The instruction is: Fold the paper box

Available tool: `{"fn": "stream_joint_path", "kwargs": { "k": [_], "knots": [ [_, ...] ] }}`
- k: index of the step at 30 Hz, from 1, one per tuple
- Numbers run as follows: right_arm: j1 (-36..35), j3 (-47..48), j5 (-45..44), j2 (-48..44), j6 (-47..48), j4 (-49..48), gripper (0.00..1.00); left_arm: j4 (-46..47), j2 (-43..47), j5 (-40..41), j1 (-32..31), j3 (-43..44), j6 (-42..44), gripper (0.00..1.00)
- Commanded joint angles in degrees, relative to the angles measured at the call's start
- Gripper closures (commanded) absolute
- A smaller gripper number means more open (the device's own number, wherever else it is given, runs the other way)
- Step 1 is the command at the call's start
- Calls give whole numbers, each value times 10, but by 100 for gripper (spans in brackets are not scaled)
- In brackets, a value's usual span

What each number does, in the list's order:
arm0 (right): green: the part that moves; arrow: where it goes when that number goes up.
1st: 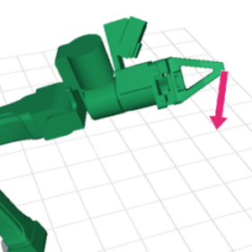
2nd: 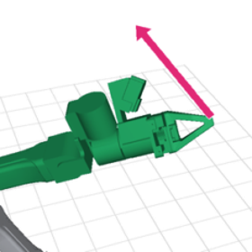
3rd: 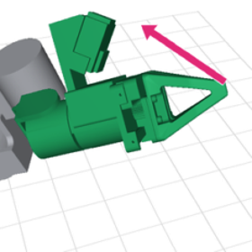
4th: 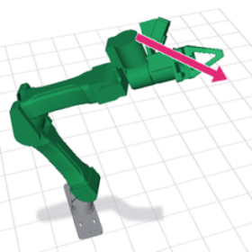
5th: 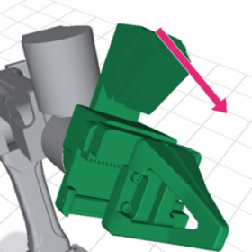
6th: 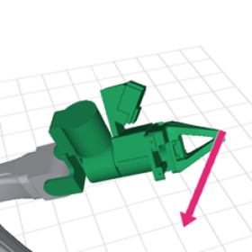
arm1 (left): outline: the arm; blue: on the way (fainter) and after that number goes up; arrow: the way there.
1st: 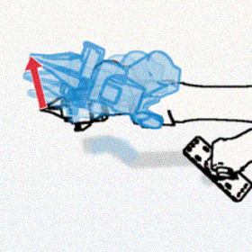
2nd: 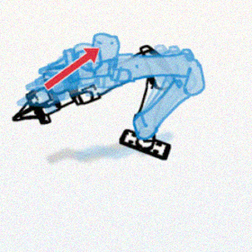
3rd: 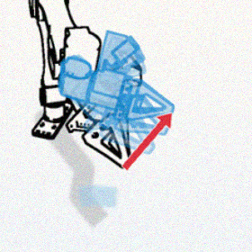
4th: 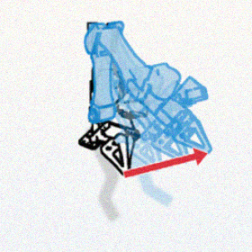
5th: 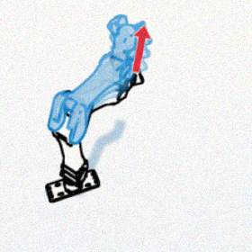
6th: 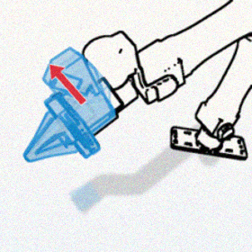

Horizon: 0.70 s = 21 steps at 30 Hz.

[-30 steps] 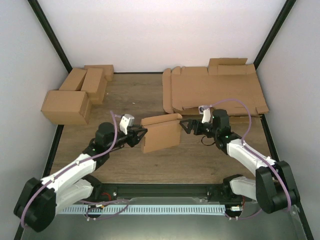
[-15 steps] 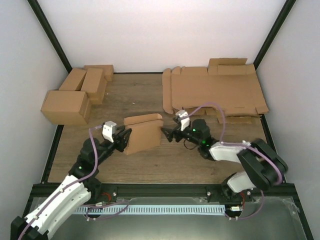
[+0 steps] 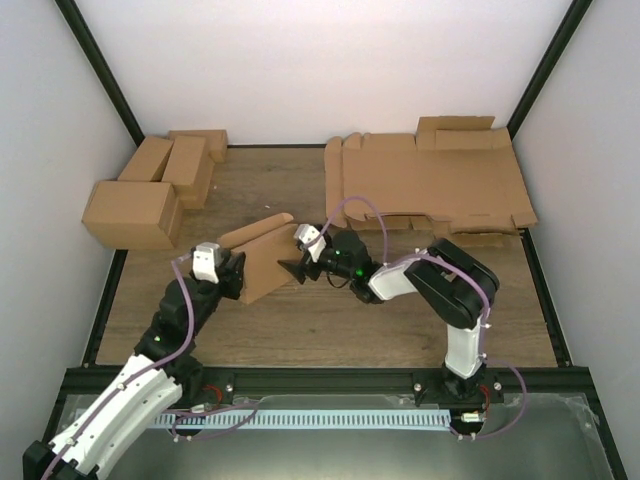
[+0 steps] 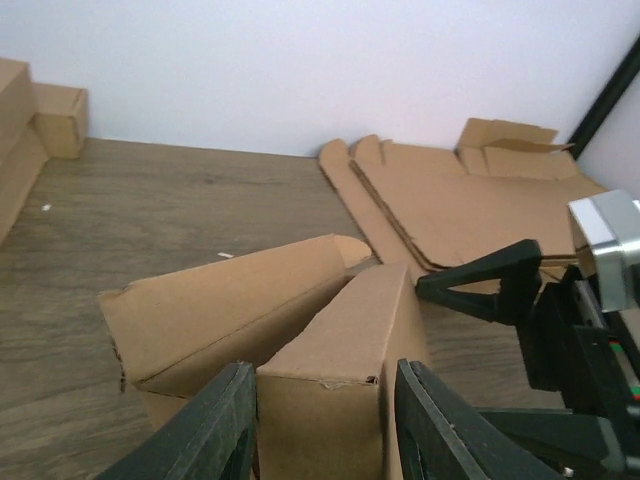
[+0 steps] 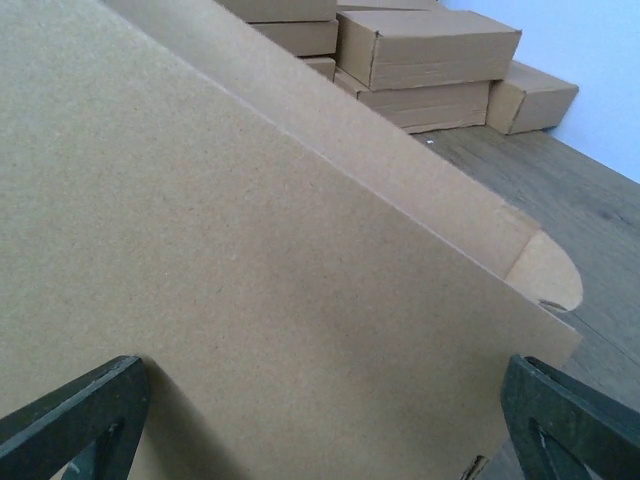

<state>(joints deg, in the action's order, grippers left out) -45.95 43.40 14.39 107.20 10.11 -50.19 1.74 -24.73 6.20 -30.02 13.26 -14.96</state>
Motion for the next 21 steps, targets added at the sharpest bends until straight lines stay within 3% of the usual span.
{"fn": "stream_joint_path", "kwargs": {
  "k": [1, 9, 13, 16, 21],
  "knots": [
    [-8, 45, -7, 49, 42, 34, 0, -10, -1, -26, -6, -1, -6, 61],
    [-9, 124, -4, 110, 42, 106, 0, -15, -1, -18, -6, -3, -7, 61],
    [-9, 51, -21, 62, 37, -1, 0, -13, -5, -21, -7, -1, -6, 61],
    [-8, 57, -34, 40, 35, 41, 0, -11, -5, -29, -7, -2, -5, 61],
    [-2, 8, -45, -33, -15, 25, 0, -11, -3, -50, -7, 1, -4, 61]
  ]
}}
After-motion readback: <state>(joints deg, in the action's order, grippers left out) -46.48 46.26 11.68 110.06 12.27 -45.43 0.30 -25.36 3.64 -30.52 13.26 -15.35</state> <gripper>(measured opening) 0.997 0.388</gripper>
